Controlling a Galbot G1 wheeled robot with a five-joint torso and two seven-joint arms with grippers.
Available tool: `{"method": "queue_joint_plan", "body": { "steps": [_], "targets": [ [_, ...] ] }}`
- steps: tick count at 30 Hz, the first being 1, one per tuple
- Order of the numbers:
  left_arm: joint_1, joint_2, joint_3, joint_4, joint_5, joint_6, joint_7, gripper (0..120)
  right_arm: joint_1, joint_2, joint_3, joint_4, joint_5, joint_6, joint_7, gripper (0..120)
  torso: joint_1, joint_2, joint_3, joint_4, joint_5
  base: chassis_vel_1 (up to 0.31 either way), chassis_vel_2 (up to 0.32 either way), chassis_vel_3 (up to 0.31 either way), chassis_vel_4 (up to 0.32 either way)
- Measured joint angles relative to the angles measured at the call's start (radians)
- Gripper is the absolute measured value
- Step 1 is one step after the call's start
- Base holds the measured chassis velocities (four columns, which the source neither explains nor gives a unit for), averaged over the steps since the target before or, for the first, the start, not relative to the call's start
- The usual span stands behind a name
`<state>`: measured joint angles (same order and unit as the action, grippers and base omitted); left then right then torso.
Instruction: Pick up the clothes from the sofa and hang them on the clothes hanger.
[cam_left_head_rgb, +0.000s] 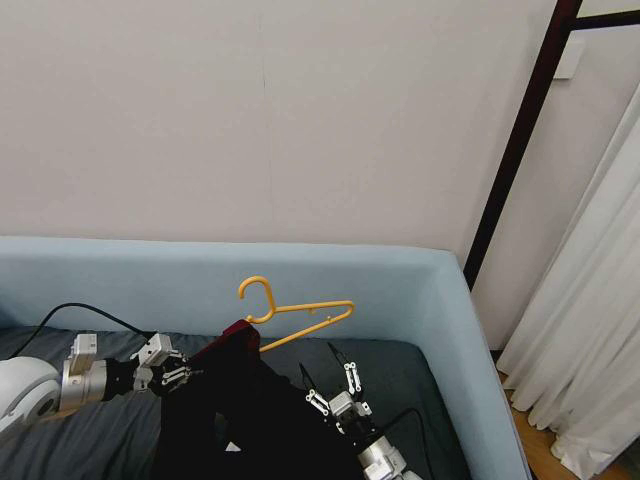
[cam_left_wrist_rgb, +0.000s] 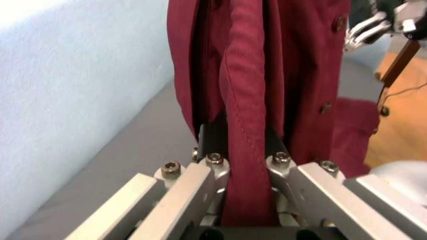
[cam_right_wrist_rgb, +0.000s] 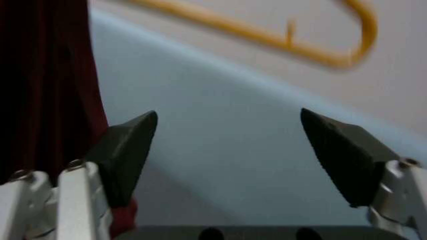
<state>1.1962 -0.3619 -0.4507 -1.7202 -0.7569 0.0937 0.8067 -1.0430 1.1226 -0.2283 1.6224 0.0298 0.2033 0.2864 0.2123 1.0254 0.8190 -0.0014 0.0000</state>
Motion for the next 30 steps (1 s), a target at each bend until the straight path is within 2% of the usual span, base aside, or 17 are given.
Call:
{"method": "queue_joint_plan", "body": {
  "steps": [3,4,7,8,11,17,30],
  "targets": [
    [0.004,-0.001,0.000,0.005,0.009,-0.006,0.006,1,0.019,-0.008,-0.008,-0.017,0.232,-0.238,-0.014,98,0.000,0.000,0.000,-0.0001,0.0000,0.000,0.000,0.000,0.000],
    [0.004,-0.001,0.000,0.005,0.009,-0.006,0.006,1,0.019,-0.008,-0.008,-0.017,0.232,-0.238,-0.014,98,0.000,0.000,0.000,-0.0001,0.0000,0.000,0.000,0.000,0.000],
    [0.008,0.005,-0.004,-0.010,0.007,-0.009,0.007,1,0.053,0.011,0.008,-0.057,0.371,-0.414,-0.064,100,0.000,0.000,0.000,0.0000,0.0000,0.000,0.000,0.000,0.000],
    [0.008,0.005,-0.004,-0.010,0.007,-0.009,0.007,1,0.053,0.011,0.008,-0.057,0.371,-0.414,-0.064,100,0.000,0.000,0.000,0.0000,0.0000,0.000,0.000,0.000,0.000],
    [0.011,0.010,-0.008,-0.026,0.000,-0.009,0.007,1,0.072,0.023,0.020,-0.086,0.417,-0.510,-0.145,100,0.000,0.000,0.000,0.0000,0.0000,0.000,0.000,0.000,0.000],
    [0.025,0.011,-0.019,-0.036,-0.002,-0.010,0.007,1,0.096,0.053,0.024,-0.182,0.302,-0.525,-0.186,100,0.000,0.000,0.000,-0.0001,-0.0001,0.000,0.000,0.000,0.000],
    [0.030,0.005,-0.027,-0.019,0.003,-0.017,0.004,1,0.121,0.081,0.031,-0.254,0.269,-0.517,-0.120,100,0.000,0.000,0.000,0.0000,-0.0001,0.000,0.000,0.000,0.000]
  ]
}}
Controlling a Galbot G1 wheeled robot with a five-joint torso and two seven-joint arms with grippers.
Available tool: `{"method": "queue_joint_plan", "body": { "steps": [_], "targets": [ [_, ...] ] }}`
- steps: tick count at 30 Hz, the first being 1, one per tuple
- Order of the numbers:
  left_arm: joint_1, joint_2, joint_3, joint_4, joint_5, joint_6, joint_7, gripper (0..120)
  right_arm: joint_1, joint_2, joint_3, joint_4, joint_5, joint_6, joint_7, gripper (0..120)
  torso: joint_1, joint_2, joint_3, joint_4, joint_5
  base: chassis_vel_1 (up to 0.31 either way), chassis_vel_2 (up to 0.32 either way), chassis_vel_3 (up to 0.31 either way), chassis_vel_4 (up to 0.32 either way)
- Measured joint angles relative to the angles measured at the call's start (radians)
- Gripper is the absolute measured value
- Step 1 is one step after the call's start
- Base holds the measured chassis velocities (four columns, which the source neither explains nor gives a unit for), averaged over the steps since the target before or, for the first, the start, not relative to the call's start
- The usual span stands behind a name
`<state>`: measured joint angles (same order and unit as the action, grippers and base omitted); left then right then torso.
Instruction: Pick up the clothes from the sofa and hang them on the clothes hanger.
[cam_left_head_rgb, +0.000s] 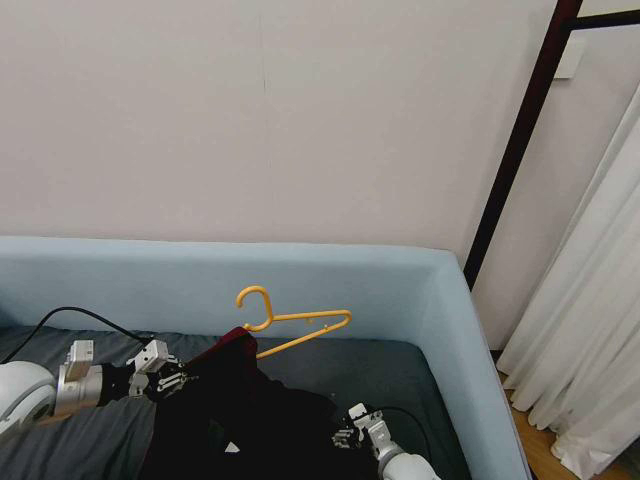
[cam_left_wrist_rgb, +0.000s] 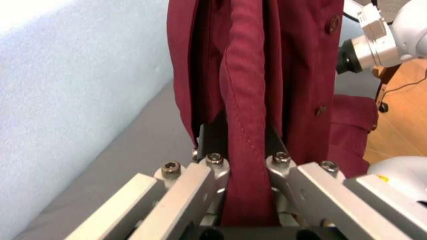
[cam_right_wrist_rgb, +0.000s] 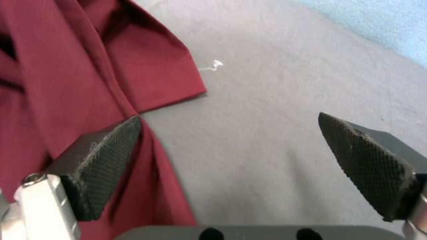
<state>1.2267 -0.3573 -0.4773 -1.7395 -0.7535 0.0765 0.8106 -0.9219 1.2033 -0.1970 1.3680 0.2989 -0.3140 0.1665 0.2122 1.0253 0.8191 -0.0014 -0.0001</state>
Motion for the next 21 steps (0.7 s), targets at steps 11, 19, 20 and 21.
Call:
{"method": "queue_joint_plan", "body": {
  "steps": [11,19,20,21],
  "targets": [
    [0.000,0.004,0.000,0.009,-0.002,-0.008,-0.004,1,0.022,0.029,-0.020,-0.050,-0.028,-0.002,-0.017,79,0.000,0.000,0.000,0.0000,0.0000,0.000,0.000,0.000,0.000],
    [0.001,-0.001,0.001,0.017,-0.001,-0.015,-0.005,1,0.026,0.040,-0.030,-0.076,-0.071,-0.020,-0.052,72,0.000,0.000,0.000,0.0000,0.0000,0.000,0.000,0.000,0.000],
    [0.000,-0.001,0.001,0.018,-0.001,-0.015,-0.006,1,0.027,0.044,-0.031,-0.083,-0.080,-0.019,-0.057,68,0.000,0.000,0.000,0.0000,0.0000,0.000,0.000,0.000,0.000],
    [-0.001,-0.001,0.002,0.019,-0.001,-0.015,-0.006,1,0.029,0.047,-0.032,-0.091,-0.087,-0.016,-0.059,64,0.000,0.000,0.000,0.0000,0.0000,0.000,0.000,0.000,0.000]
  ]
}}
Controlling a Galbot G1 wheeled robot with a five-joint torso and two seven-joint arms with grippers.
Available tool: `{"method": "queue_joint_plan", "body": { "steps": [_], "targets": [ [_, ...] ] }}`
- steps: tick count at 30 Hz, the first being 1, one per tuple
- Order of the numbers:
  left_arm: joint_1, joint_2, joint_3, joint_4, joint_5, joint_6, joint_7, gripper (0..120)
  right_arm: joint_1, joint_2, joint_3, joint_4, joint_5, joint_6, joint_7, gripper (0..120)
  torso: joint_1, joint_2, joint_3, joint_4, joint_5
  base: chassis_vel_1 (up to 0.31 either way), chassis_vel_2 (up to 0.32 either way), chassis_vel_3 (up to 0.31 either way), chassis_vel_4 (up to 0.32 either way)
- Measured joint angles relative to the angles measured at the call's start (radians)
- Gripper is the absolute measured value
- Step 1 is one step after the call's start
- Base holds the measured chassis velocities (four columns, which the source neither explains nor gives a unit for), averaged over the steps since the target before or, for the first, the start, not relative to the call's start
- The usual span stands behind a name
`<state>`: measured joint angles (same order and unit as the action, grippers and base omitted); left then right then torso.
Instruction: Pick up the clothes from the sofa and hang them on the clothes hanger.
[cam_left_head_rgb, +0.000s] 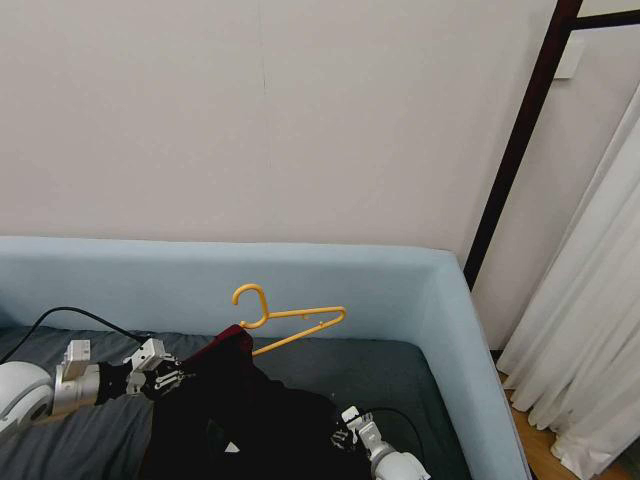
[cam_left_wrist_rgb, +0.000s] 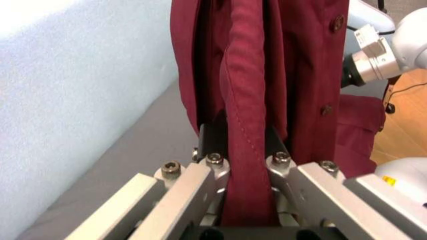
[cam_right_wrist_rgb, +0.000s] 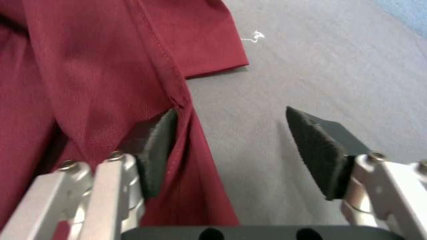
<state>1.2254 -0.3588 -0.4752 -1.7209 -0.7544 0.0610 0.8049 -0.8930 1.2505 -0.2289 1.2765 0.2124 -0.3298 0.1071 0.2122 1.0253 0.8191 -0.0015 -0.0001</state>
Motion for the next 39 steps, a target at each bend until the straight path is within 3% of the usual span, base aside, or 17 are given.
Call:
{"method": "queue_joint_plan", "body": {
  "steps": [8,11,18,21,27,33,39],
  "targets": [
    [-0.002,-0.002,0.002,-0.004,0.000,-0.001,-0.002,1,0.029,0.021,-0.006,-0.047,-0.017,0.055,-0.029,43,0.000,0.000,0.000,0.0000,0.0000,0.000,0.000,0.000,0.000],
    [-0.002,-0.004,0.003,-0.007,0.000,-0.001,-0.004,1,0.040,0.029,-0.010,-0.060,-0.013,0.056,-0.049,29,0.000,0.000,0.000,0.0000,0.0000,0.000,0.000,0.000,0.000],
    [0.000,-0.005,0.002,-0.002,0.001,-0.004,-0.005,1,0.042,0.038,-0.014,-0.064,-0.012,0.060,-0.064,14,0.000,0.000,0.000,0.0000,0.0001,0.000,0.000,0.000,0.000],
    [0.001,-0.010,0.002,0.003,0.004,-0.005,-0.006,1,0.039,0.038,-0.013,-0.064,-0.015,0.074,-0.064,0,0.000,0.000,0.000,0.0000,0.0001,0.000,0.000,0.000,0.000],
    [0.000,-0.020,0.002,0.016,0.008,-0.009,-0.005,1,0.025,0.022,0.007,-0.033,0.007,0.103,-0.061,0,0.000,0.000,0.000,0.0000,0.0002,0.000,0.000,0.000,0.000],
    [-0.005,-0.032,0.004,0.046,0.010,-0.026,0.017,1,0.002,-0.035,0.065,0.098,0.130,0.120,-0.058,0,0.000,0.000,0.000,0.0001,0.0001,0.000,0.000,0.000,0.000],
    [-0.042,-0.043,0.007,0.103,-0.014,-0.044,0.116,1,-0.018,-0.124,0.129,0.285,0.332,0.100,-0.039,0,0.000,0.000,0.000,-0.0002,0.0002,0.000,0.000,0.000,0.000]
  ]
}}
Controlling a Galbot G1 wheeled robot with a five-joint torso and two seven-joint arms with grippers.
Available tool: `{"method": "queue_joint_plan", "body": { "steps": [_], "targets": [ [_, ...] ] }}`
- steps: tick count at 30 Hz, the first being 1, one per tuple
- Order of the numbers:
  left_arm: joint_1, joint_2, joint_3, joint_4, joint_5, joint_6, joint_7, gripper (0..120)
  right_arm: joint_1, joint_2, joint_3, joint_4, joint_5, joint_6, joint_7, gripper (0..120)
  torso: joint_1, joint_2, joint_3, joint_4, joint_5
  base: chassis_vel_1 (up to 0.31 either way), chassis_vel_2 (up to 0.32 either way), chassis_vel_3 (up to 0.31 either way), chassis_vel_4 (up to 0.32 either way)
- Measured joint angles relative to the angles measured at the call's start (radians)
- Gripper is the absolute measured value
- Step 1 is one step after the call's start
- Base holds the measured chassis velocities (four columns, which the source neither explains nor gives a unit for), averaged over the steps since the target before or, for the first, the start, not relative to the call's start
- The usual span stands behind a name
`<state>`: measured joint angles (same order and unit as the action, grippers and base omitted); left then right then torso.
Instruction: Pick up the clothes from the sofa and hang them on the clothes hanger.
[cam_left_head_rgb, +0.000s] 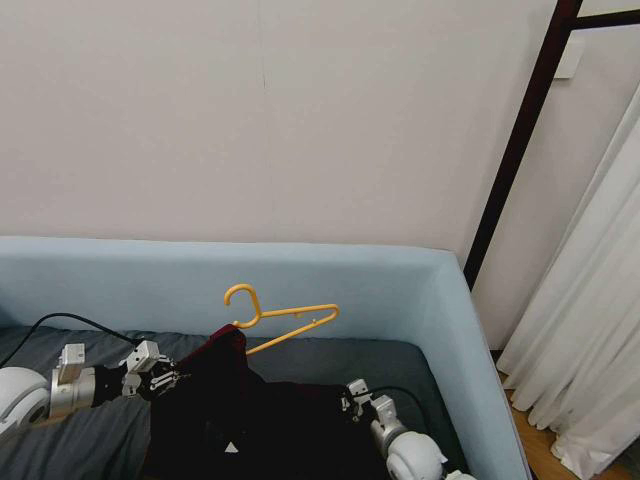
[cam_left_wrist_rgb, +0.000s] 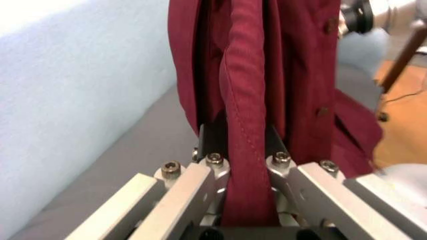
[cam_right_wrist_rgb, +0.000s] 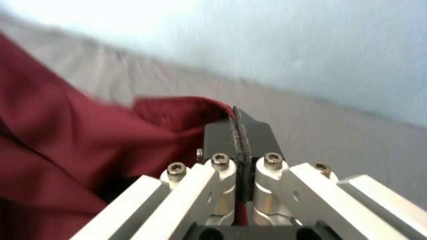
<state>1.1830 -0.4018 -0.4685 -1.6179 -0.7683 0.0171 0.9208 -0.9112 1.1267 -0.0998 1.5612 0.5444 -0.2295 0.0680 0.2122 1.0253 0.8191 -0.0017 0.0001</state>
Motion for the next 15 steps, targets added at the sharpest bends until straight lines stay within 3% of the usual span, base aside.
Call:
{"method": "queue_joint_plan", "body": {
  "steps": [6,15],
  "targets": [
    [-0.023,-0.008,0.002,0.048,0.003,-0.010,0.105,1,-0.020,-0.053,0.052,0.162,0.139,-0.016,0.043,0,0.000,0.000,0.000,0.0003,0.0000,0.000,0.000,0.000,0.000],
    [-0.056,-0.019,0.007,0.089,0.032,-0.010,0.192,1,-0.017,-0.070,0.108,0.281,0.226,-0.035,0.190,0,0.000,0.000,0.000,0.0002,0.0000,0.000,0.000,0.000,0.000]
  ]
}}
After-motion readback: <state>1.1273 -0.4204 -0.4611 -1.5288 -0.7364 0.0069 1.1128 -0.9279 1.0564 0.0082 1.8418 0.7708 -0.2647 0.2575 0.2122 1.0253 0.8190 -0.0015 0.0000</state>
